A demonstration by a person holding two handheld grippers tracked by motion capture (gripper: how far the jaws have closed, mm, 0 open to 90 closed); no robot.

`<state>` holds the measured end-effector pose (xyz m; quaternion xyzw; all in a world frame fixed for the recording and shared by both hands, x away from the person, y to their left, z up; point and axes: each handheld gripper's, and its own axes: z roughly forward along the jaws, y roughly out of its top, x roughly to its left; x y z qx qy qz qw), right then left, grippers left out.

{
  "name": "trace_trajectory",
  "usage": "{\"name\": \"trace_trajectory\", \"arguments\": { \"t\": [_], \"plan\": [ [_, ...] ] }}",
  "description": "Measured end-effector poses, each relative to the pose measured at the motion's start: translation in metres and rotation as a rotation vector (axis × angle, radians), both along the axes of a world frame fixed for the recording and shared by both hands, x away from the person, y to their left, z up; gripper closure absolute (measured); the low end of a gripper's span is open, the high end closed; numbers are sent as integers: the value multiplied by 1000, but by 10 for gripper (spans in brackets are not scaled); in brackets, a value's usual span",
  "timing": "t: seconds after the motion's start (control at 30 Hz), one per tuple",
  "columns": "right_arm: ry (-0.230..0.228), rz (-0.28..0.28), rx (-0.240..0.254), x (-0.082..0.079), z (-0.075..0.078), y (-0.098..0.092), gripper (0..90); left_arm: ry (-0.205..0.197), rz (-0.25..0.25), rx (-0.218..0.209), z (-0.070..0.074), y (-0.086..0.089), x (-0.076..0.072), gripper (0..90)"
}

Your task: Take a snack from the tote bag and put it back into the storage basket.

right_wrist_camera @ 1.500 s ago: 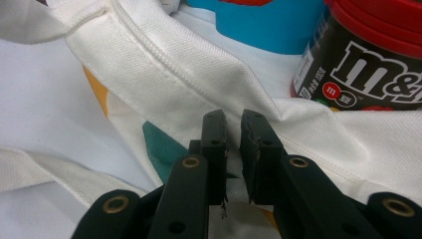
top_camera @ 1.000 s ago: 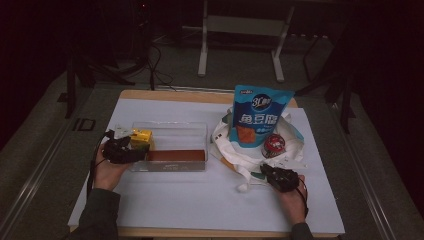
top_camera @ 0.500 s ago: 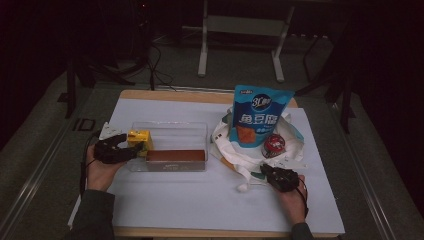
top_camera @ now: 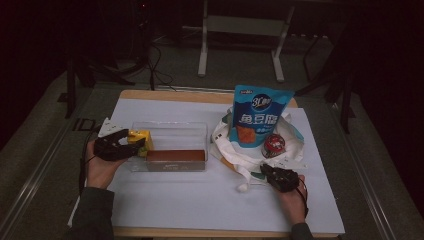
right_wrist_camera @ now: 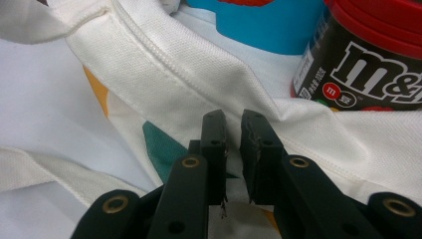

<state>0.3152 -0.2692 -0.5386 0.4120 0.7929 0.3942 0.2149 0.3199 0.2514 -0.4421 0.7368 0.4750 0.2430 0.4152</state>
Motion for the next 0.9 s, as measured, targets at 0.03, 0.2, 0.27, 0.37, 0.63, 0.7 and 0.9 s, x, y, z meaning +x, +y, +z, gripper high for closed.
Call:
{"name": "trace_trajectory", "arguments": {
  "t": [0.03, 0.2, 0.27, 0.37, 0.63, 0.7, 0.9],
  "plan": [
    [0, 2, -1, 0, 0, 0, 800, 0, -11, 3, 3, -2, 0, 281],
    [-1, 1, -3, 0, 0, 0, 799, -2, -78, -9, 6, -7, -3, 247],
    [-1, 1, -6, 0, 0, 1, 798, -7, -96, -11, 7, -11, -4, 242],
    [-1, 1, -5, 0, 0, 0, 798, -20, -109, -19, 9, -13, -5, 242],
    [-1, 1, -6, 0, 0, 1, 796, -39, -149, -17, 16, -24, -11, 290],
    [-4, 2, -11, -1, 0, 1, 794, -52, -159, -15, 15, -27, -13, 345],
    [-2, 3, -7, 0, 0, 1, 793, -54, -210, -18, 14, -39, -15, 387]
  ]
}}
